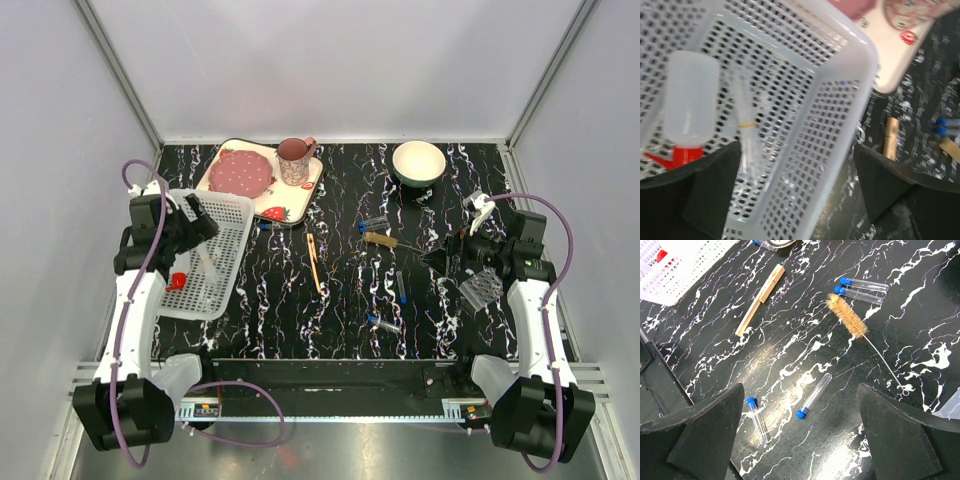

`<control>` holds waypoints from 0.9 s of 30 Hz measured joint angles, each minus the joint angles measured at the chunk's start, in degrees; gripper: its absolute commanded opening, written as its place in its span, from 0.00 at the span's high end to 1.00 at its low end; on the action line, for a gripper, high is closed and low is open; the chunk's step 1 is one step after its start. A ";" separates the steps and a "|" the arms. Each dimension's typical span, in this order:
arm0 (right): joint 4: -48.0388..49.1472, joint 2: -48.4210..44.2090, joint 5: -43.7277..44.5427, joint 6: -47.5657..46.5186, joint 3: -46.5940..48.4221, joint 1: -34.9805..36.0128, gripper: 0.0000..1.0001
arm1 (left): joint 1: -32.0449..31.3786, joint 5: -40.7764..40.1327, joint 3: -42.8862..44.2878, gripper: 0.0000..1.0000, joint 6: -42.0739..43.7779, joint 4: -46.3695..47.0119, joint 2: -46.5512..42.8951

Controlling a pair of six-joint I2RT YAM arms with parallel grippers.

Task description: Organize the chemistry lab equipment

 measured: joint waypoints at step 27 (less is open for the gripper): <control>-4.39 13.40 28.87 14.69 9.38 -0.09 0.00 | -6.51 23.89 -8.81 0.01 6.54 8.72 -9.70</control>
